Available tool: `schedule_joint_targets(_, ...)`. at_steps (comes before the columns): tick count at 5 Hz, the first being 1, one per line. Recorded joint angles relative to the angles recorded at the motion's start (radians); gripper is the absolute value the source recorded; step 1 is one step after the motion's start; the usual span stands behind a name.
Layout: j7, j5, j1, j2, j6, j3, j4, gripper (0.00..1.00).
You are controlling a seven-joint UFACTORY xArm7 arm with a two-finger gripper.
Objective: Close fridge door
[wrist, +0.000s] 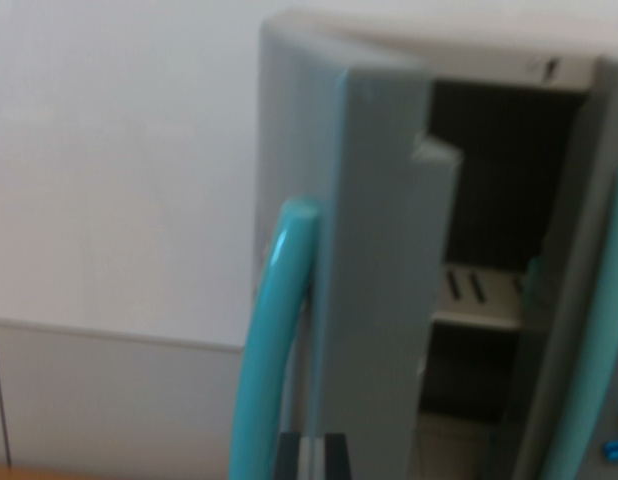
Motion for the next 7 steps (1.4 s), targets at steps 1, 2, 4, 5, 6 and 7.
schedule_joint_targets(1,0.0,0.0,0.0,0.036,0.0,0.023,0.0,1.0)
schedule_joint_targets(2,0.0,0.0,0.0,0.036,0.0,0.023,0.0,1.0)
schedule_joint_targets(4,0.0,0.0,0.0,0.079,0.0,0.049,0.0,1.0)
schedule_joint_targets(5,0.0,0.0,0.0,0.121,0.0,0.072,0.0,1.0)
schedule_joint_targets(6,0.0,0.0,0.0,0.121,0.0,0.072,0.0,1.0)
schedule_joint_targets(7,0.0,0.0,0.0,0.156,0.0,0.091,0.0,1.0)
